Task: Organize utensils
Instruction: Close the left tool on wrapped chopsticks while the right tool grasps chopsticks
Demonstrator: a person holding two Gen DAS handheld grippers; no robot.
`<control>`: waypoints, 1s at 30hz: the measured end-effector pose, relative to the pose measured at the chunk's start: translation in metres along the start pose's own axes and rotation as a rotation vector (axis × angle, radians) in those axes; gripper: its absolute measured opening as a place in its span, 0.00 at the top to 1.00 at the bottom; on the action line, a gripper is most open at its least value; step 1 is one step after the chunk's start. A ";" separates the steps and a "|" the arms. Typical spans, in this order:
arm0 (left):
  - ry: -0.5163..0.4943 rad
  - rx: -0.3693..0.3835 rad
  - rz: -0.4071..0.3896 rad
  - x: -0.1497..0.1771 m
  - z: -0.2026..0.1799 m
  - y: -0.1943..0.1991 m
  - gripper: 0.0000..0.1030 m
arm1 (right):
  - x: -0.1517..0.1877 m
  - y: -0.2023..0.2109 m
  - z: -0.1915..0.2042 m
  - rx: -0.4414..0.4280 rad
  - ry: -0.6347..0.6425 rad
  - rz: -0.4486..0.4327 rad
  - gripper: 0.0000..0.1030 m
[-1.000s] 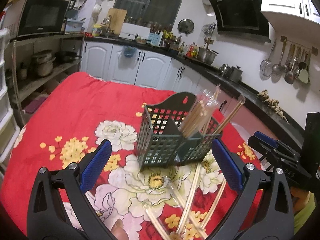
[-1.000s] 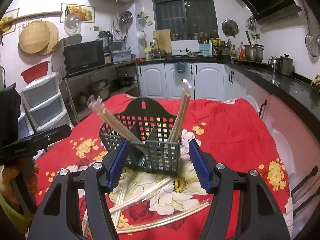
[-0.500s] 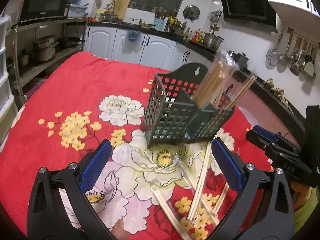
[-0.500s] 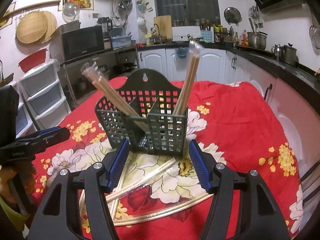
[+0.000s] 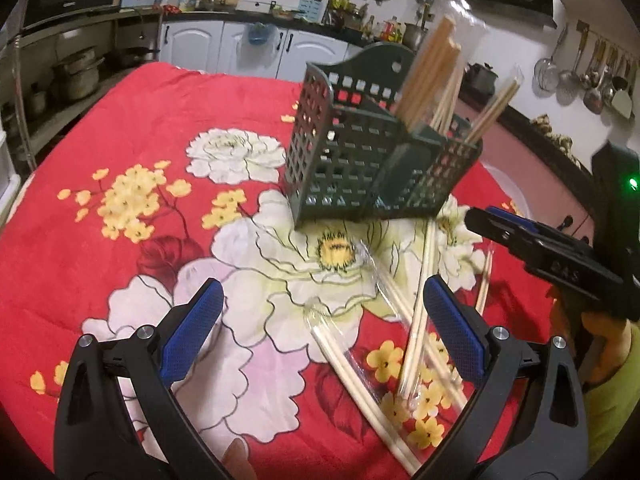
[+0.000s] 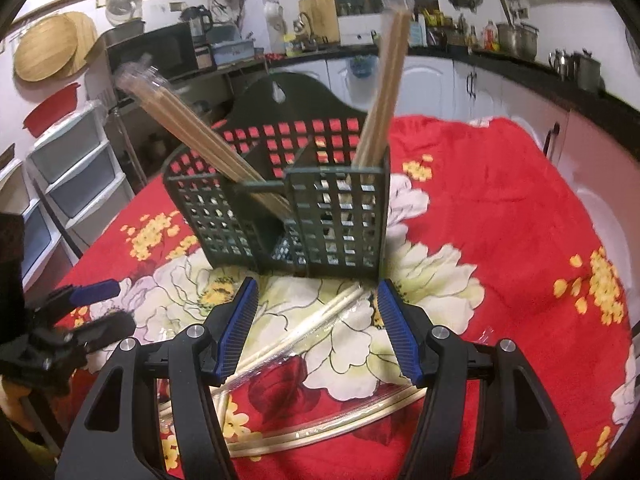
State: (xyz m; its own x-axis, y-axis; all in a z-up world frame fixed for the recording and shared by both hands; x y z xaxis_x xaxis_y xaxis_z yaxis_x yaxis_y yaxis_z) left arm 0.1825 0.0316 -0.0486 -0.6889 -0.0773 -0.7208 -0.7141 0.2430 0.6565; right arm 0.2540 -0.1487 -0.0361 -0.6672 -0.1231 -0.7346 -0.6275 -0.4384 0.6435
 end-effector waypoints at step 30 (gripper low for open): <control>0.027 0.033 0.162 0.020 0.011 -0.040 0.79 | 0.005 -0.062 -0.041 0.030 -0.222 0.142 0.73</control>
Point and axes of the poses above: each gripper's, at about its wrist camera, not at the fingertips, and y roughly against the way its jaws point, z to its left, x to its underside, the point moved 3 cm from there along -y, roughly the way its jaws point, and after that the axes turned 3 degrees about -y, right-handed, at the moved point
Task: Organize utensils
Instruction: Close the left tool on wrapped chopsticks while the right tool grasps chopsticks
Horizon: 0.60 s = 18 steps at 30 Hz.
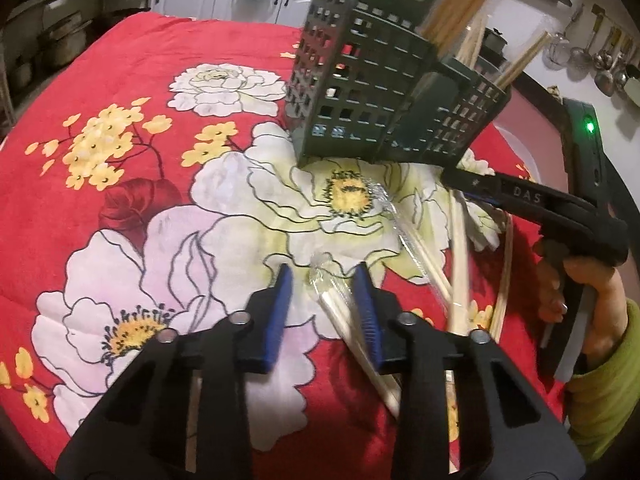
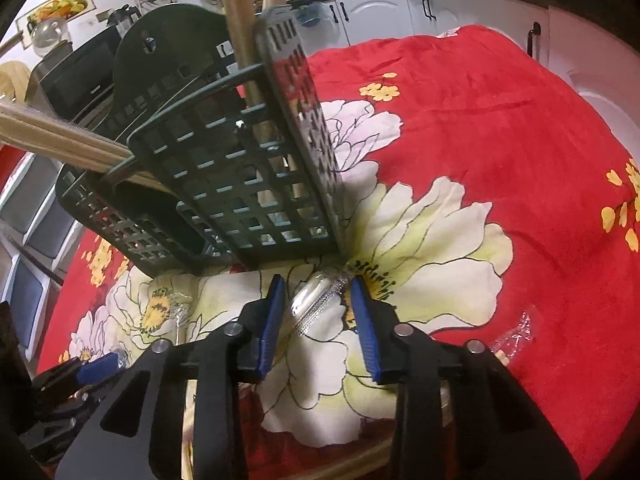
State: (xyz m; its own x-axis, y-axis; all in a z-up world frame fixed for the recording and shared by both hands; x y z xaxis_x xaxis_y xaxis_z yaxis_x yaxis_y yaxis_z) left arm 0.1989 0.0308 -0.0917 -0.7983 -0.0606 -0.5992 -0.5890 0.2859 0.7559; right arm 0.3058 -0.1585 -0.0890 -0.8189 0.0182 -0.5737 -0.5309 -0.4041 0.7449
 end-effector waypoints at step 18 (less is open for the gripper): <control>0.089 0.104 -0.011 -0.008 0.021 0.010 0.97 | -0.001 0.028 -0.010 -0.077 -0.009 -0.009 0.90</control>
Point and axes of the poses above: each gripper's, at about its wrist camera, not at the fingertips, and y roughly against the way its jaws point, z to its left, x to its underside, the point moved 3 cm from there along -y, roughly the way its jaws point, and after that the axes turned 3 degrees about -y, right-handed, at the moved point
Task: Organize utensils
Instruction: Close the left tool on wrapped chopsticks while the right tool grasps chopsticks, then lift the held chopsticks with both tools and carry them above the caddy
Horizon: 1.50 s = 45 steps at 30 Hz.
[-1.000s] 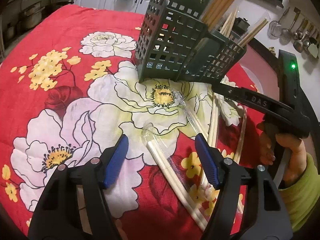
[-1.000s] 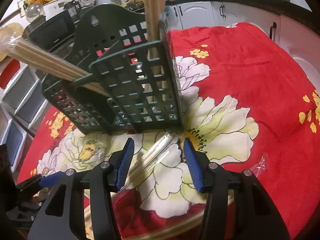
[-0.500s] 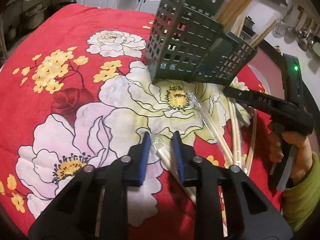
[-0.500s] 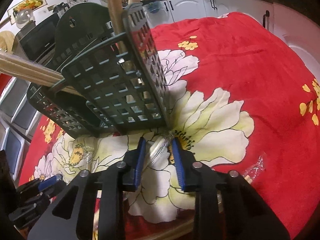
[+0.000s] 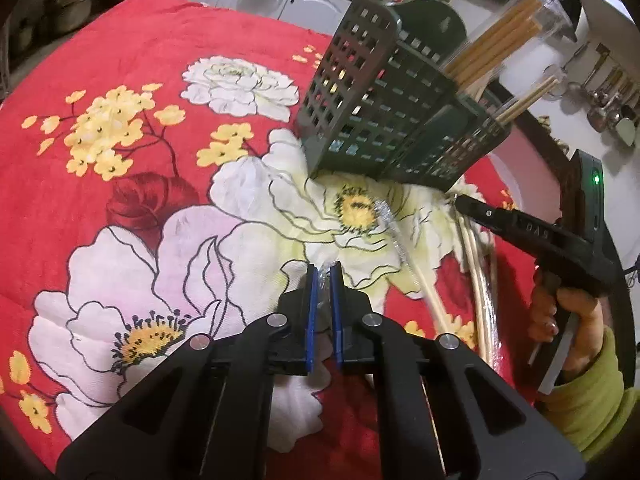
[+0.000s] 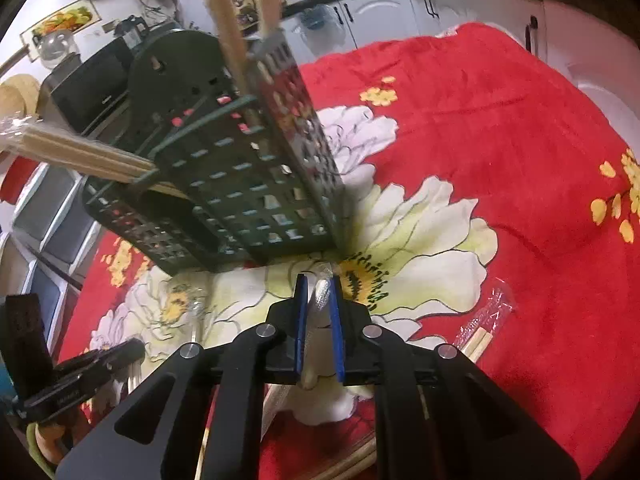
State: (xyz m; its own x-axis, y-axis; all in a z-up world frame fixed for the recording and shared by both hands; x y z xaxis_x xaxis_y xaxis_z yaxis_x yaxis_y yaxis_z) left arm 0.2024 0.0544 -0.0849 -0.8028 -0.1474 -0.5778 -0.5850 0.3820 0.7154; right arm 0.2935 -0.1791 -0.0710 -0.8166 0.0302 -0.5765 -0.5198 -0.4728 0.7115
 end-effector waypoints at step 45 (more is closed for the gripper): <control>-0.171 0.066 -0.308 -0.071 -0.074 0.107 0.97 | -0.007 0.121 0.120 -0.161 0.344 -0.269 0.94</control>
Point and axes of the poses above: each gripper's, at about its wrist camera, not at the fingertips, and y roughly against the way its jaws point, z to its left, x to its underside, the point moved 3 cm from there along -y, roughly the way its jaws point, and after that the axes turned 3 degrees about -y, right-handed, at the moved point
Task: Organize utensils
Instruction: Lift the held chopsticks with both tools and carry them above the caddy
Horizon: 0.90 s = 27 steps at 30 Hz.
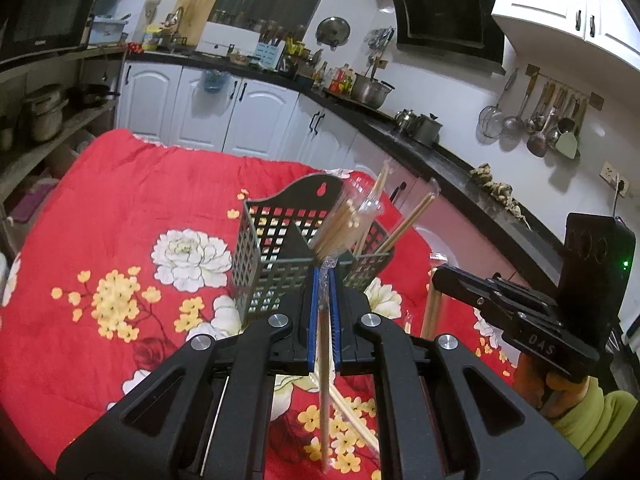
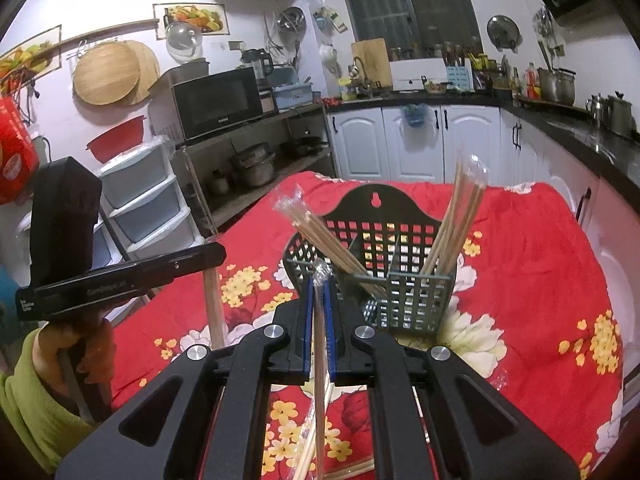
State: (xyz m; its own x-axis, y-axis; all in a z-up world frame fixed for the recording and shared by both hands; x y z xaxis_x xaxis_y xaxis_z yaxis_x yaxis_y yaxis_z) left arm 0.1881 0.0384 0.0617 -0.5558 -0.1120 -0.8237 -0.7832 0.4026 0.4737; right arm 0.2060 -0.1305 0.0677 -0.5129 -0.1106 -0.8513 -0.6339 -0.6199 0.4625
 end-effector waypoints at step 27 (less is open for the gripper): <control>-0.057 -0.012 -0.155 -0.056 -0.013 0.032 0.97 | -0.031 0.037 -0.012 0.058 0.003 -0.146 0.95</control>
State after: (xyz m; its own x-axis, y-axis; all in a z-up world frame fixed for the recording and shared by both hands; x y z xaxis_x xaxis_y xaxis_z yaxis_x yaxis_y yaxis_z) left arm 0.1903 0.0462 0.1271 -0.4113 -0.1207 -0.9035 -0.8620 0.3737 0.3425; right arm 0.2054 -0.1599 0.1086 -0.4113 -0.0256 -0.9111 -0.7336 -0.5840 0.3476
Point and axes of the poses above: each gripper's, at about its wrist camera, not at the fingertips, and y roughly against the way its jaws point, z to its left, x to its underside, the point moved 3 cm from there along -y, roughly the way its jaws point, and after that the axes turned 3 degrees about -y, right-handed, at the moved point
